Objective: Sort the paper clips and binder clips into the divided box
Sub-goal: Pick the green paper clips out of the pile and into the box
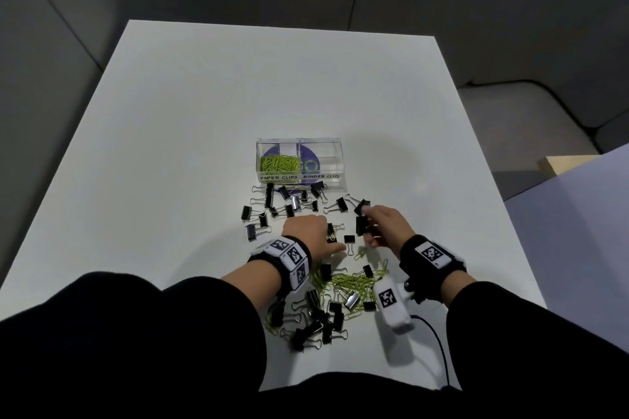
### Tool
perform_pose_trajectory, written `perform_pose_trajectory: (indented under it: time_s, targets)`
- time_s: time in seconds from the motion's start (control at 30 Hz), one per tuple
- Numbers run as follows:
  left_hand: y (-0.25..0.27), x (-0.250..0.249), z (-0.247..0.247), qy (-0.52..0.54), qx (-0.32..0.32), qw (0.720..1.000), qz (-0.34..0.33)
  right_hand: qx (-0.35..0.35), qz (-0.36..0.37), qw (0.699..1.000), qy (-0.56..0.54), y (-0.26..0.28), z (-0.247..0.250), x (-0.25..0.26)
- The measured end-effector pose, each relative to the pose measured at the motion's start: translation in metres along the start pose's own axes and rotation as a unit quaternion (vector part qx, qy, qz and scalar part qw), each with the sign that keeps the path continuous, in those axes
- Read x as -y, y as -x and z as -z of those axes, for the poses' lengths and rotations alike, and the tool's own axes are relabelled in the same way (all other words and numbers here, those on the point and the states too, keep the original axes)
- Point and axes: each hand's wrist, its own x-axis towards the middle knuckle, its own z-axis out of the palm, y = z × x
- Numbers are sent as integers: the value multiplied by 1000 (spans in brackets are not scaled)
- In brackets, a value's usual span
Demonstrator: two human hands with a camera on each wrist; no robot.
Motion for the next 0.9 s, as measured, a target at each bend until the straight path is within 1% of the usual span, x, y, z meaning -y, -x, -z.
perform_pose_trajectory:
  time_s: [0.1,0.17,0.23,0.27,0.33,0.4,0.47,0.5,0.53,0.6,0.7,0.73,0.77,0.8,0.9]
  targets:
    - [-2,-6,-5,2,-21,1000,5,-15,33,990,134,-10,-5,-4]
    - [-2,-5,-6,-9,-34,999,-8,-31,69,971,228,-15,-8,-3]
    - [-1,0,-8,-26,-36,998,-41,-21,96,941,323,-17,-10,-1]
    - [0,3,-9,-32,-29,997,-60,-4,106,926,363,-18,-12,0]
    - [3,9,-10,-35,-12,995,-92,46,105,895,432,-16,-17,1]
    - [7,16,-12,-51,3,991,-121,82,112,847,513,-11,-23,1]
    - [11,21,-12,-70,11,987,-147,86,130,802,576,-6,-26,2]
    - [14,24,-12,-78,10,984,-159,86,133,789,593,-3,-28,3]
    - [15,26,-11,-85,7,982,-168,86,138,783,600,-2,-28,2]
    - [18,31,-8,-89,3,980,-178,101,127,780,604,2,-27,3]
    - [23,39,2,-112,-6,972,-204,142,114,773,608,5,-24,6]
    - [24,42,4,-123,-12,969,-215,147,114,776,603,5,-22,8]
    - [26,44,6,-130,-17,966,-223,145,112,787,589,6,-21,10]
    - [27,46,6,-126,-17,966,-223,137,112,806,565,5,-20,12]
    - [31,53,4,-61,1,981,-182,85,130,874,461,2,-19,20]
